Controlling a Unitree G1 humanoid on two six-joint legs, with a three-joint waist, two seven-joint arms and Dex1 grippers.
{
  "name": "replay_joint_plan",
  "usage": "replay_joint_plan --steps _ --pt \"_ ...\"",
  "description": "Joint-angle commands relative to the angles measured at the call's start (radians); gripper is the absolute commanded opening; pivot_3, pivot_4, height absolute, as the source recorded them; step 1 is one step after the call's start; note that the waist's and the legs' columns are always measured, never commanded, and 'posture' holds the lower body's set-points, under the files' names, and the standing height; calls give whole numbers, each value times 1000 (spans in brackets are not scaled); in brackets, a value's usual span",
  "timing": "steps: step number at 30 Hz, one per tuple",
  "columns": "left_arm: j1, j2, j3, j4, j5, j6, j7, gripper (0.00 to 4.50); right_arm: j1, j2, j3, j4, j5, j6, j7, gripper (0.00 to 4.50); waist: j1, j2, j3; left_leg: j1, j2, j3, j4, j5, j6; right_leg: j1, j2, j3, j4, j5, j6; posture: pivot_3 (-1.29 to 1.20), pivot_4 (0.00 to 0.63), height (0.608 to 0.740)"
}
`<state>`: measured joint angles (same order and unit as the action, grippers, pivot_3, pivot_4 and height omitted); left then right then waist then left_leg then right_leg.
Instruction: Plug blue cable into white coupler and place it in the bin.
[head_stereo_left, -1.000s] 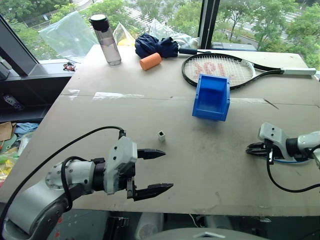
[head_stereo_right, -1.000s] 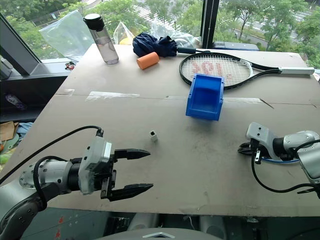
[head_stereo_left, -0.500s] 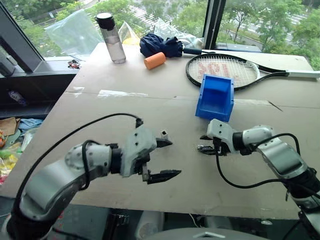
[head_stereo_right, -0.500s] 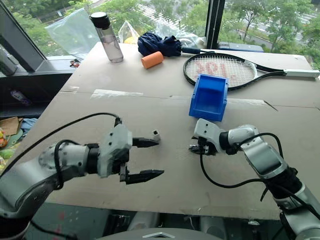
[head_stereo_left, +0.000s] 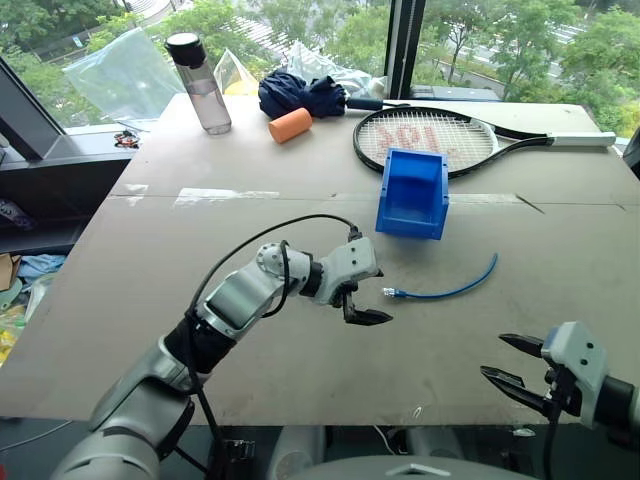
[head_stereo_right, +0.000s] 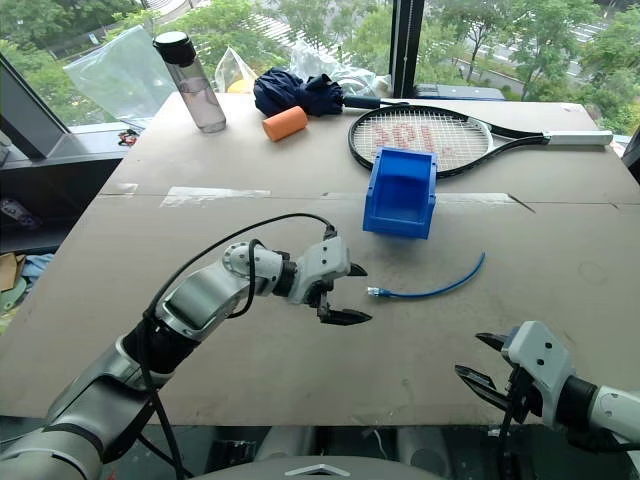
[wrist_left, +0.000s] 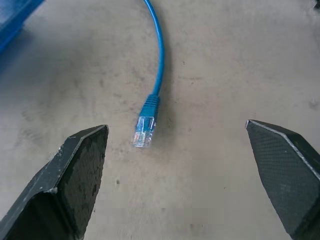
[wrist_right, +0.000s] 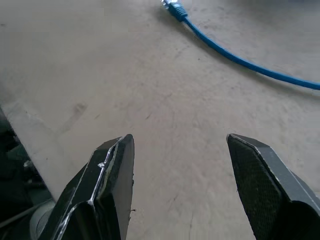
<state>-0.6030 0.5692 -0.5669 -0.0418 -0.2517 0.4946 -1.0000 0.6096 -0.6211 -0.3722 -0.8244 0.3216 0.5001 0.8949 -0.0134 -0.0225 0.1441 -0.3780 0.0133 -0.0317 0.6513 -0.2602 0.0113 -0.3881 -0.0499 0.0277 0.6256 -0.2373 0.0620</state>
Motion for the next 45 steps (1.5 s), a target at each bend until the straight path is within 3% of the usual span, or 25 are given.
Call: replay_joint_plan --steps 1,5,9,11,14,16,18,25,32,40,43,45 --pt "-47 -75 -42 143 89 -115 -33 3714 43 39 17 -94 -8 -3 -81 2997 7 0 0 0 0 -1 0 0 0 0 0 -1 0 0 0 0 150 740" --pt "-68 -111 -55 232 146 -190 -94 1646 81 62 65 -144 -25 6 -142 2997 27 -1 -1 -2 -2 -1 1 0 0 0 -1 -1 -1 0 0 0 150 740" --pt "-79 -139 -32 289 159 -245 -140 121 93 100 127 -185 -2 65 -217 2997 27 -2 -2 -3 -2 -1 1 0 0 0 -3 -1 -2 -1 1 0 150 740" --pt "-73 -147 -8 286 141 -247 -165 121 87 120 152 -195 23 99 -248 2997 27 -1 -2 -3 -2 -1 0 0 0 0 -3 -1 -2 -1 1 0 150 740" --pt "-54 -146 95 186 -30 -73 -243 121 25 182 206 -185 119 167 -301 2997 26 -2 -2 -3 -2 -1 0 0 0 0 -3 -1 -2 -1 1 0 150 740" --pt "-65 -134 200 98 -229 188 -284 121 -69 270 229 -162 256 239 -363 2997 22 -3 -1 -3 0 -3 0 0 0 -1 -3 -1 -1 -1 1 0 150 740" --pt "-59 -107 252 31 -337 329 -310 121 -143 325 216 -146 371 292 -415 2997 17 -1 0 -5 5 -6 1 0 0 -4 -2 -2 0 -1 1 0 150 740" --pt "-38 -74 359 -116 -517 554 -255 121 -394 389 160 -59 856 331 -671 2997 12 0 0 -3 3 -6 0 0 0 -2 -3 -1 0 1 -2 0 150 740" --pt "-9 -73 390 -158 -540 570 -204 0 -456 309 189 -52 1146 271 -834 36 5 0 -1 -3 -1 -6 -1 0 0 -2 -2 -1 0 2 -3 0 150 740" --pt "-10 -85 411 -163 -563 580 -166 0 -387 164 223 -67 1166 236 -840 36 3 0 -1 -3 -1 -4 -1 0 0 -2 -2 -2 0 1 -3 0 150 740" --pt "-8 -80 408 -170 -560 572 -158 0 -370 137 224 -69 1163 213 -827 936 2 0 -1 -3 -1 -4 -1 0 0 -2 -2 -1 0 1 -3 0 150 740" --pt "-8 -76 401 -173 -552 561 -158 0 -365 121 223 -60 1144 202 -849 1848 2 0 -1 -3 -1 -4 -1 0 0 -2 -2 -1 0 1 -2 0 150 740"
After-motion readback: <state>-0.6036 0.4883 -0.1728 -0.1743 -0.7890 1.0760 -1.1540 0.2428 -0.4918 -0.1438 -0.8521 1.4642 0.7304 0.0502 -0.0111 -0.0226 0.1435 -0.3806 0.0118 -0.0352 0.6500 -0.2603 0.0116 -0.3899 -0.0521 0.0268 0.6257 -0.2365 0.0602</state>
